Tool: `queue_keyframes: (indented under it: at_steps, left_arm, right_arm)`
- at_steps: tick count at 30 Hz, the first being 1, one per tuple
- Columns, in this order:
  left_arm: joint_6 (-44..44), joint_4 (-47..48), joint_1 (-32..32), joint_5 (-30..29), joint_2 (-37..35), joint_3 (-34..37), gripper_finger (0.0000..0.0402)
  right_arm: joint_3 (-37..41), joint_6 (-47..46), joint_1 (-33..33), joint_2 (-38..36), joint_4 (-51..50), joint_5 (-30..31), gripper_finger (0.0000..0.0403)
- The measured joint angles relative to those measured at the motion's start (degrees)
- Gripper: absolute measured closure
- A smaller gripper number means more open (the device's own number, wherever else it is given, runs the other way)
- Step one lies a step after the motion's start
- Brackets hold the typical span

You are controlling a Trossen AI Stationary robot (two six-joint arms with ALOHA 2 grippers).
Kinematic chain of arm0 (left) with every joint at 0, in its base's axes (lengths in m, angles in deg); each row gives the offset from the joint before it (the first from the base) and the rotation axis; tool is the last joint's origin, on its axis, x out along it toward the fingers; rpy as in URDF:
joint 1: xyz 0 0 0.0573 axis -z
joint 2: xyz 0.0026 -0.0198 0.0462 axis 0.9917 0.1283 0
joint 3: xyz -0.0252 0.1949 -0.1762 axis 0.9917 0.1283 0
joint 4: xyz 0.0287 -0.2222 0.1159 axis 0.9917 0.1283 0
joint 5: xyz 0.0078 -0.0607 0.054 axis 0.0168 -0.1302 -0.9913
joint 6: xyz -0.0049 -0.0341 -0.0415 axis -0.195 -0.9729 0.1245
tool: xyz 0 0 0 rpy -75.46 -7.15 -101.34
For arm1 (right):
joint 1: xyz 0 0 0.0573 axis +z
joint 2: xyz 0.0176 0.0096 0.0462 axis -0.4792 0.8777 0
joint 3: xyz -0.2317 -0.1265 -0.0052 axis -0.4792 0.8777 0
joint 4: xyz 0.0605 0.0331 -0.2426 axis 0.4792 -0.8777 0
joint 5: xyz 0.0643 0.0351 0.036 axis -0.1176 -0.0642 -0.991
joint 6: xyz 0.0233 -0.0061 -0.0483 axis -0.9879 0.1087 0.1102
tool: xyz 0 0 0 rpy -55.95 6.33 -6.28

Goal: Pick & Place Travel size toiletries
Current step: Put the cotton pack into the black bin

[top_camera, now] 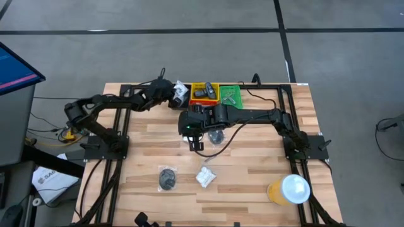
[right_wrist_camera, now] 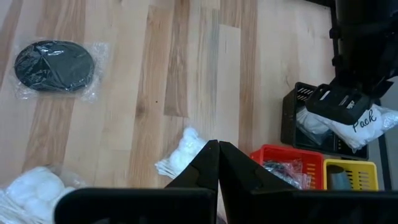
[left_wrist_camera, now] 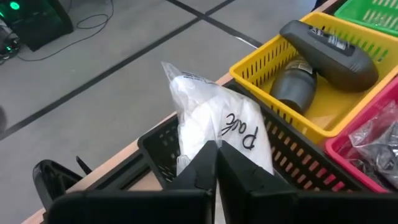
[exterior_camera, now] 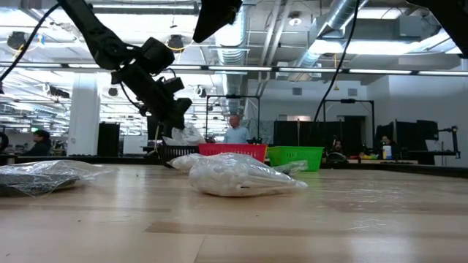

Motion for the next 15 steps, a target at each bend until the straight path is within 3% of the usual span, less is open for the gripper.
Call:
queue_keyframes:
  at_steps: [7,15]
  left_arm:
    - [0.00,0.96,0.00,-0.25,0.09,-0.10,0.0393]
    - [-0.02,1.06,0.00,-2.75,0.09,-0.09,0.0342]
  right_arm:
    - [-0.02,0.33,-0.11,0.00,0.00,0.01,0.0403]
    - [-0.02,0.46,-0.11,0.00,0.00,0.01,0.0403]
